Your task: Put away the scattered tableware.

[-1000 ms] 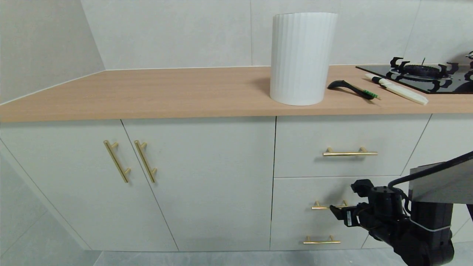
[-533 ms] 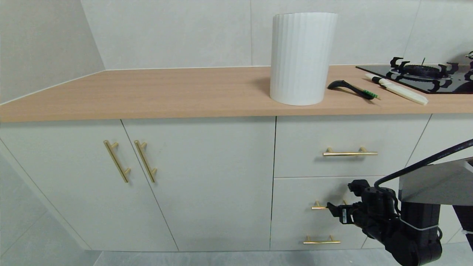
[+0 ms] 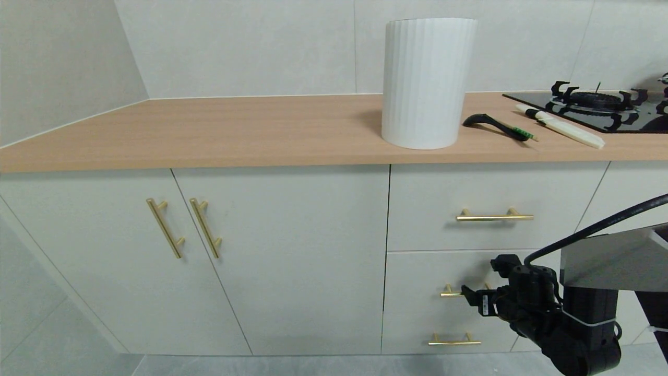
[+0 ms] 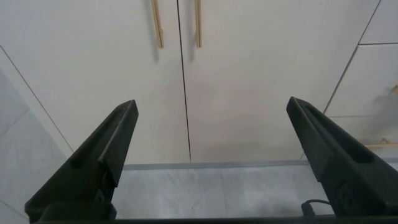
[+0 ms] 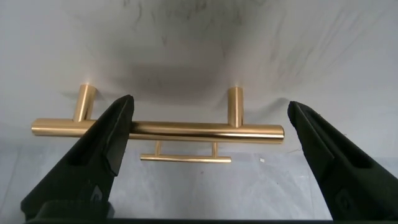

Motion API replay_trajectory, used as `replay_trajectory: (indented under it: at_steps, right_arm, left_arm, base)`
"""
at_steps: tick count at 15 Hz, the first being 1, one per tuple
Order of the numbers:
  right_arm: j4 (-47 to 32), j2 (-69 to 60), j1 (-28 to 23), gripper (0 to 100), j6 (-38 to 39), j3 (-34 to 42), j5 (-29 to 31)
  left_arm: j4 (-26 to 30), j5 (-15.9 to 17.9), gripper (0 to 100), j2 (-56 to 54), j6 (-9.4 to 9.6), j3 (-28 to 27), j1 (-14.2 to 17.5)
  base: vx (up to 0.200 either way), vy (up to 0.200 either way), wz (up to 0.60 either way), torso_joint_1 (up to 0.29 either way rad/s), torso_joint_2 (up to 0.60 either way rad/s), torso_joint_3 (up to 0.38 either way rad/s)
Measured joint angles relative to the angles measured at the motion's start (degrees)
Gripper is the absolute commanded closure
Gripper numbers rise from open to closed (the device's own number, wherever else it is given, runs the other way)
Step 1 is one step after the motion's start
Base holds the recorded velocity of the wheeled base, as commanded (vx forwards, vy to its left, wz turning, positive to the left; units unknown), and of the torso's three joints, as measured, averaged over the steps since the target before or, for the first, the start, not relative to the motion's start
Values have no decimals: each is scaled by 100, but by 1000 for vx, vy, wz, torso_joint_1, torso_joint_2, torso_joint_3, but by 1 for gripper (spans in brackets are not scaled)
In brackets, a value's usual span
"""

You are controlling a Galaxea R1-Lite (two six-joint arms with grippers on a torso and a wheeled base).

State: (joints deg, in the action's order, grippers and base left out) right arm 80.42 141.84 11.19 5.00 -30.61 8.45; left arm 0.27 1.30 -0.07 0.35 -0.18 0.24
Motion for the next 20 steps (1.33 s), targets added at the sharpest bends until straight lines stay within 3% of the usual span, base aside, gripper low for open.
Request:
replay_trajectory:
  at_steps: [10, 15, 18, 20]
  right_arm:
    - [-611, -471, 29, 0, -35, 656, -297]
    - [-2675, -2345, 272, 0, -60, 980, -589]
    - [-4131, -3947, 514, 0, -21, 680, -591]
    - [-4547, -4663, 623, 0, 12, 438, -561]
  left_arm:
    - [-2, 2, 0, 0, -2, 0, 0]
    - [0, 2, 0, 0, -2, 0, -2]
    - [-2, 2, 0, 0, 0, 0, 0]
    - [-2, 2, 0, 0, 0, 0, 0]
  base:
    - [0, 0, 0, 0, 0, 0]
    - [0, 0, 0, 0, 0, 0]
    - [0, 0, 0, 0, 0, 0]
    - [0, 0, 0, 0, 0, 0]
